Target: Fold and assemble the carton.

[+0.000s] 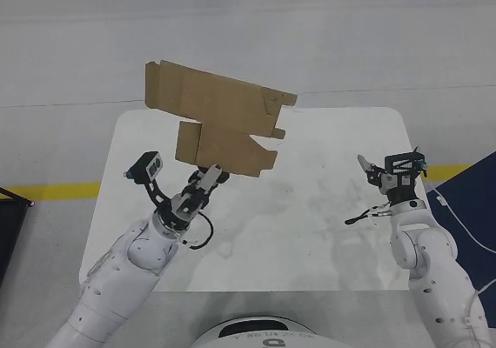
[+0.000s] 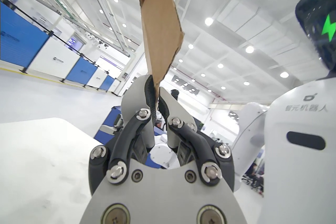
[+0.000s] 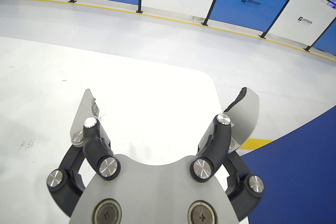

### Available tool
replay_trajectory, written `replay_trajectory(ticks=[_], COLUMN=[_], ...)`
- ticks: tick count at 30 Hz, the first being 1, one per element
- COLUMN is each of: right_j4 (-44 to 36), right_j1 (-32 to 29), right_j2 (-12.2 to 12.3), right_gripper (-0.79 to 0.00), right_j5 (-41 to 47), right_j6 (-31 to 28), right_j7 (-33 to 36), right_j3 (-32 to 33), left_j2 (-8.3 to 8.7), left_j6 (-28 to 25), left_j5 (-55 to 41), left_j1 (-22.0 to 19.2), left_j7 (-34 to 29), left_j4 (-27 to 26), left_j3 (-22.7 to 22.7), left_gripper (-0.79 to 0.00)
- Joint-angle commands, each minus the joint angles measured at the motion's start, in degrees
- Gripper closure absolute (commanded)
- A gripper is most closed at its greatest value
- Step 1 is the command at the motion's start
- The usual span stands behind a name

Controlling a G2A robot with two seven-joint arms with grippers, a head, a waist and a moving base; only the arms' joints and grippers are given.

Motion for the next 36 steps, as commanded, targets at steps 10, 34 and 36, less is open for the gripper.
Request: replay_trajectory(ticks=[10, 34, 36], right_j4=[0.0, 0.0, 0.0], right_j1=[0.0, 0.0, 0.0], right_j2=[0.0, 0.0, 0.0], right_gripper=[-0.785, -0.785, -0.785], right_j5=[0.0, 0.0, 0.0], right_j6=[0.0, 0.0, 0.0], right_j7=[0.0, 0.0, 0.0], right_j3=[0.0, 0.0, 0.0], left_j2=[1.47, -0.34, -0.48], left_j6=[0.0, 74.2, 77.1], left_j5=[-7.0, 135.8, 139.6], left_j1=[0.6, 9.5, 9.3], left_j7=[-11.1, 21.9, 19.7], left_j4=[-2.6, -6.4, -6.1], left_j3=[-4.7, -11.9, -11.6], left_gripper=[0.0, 0.0, 0.0])
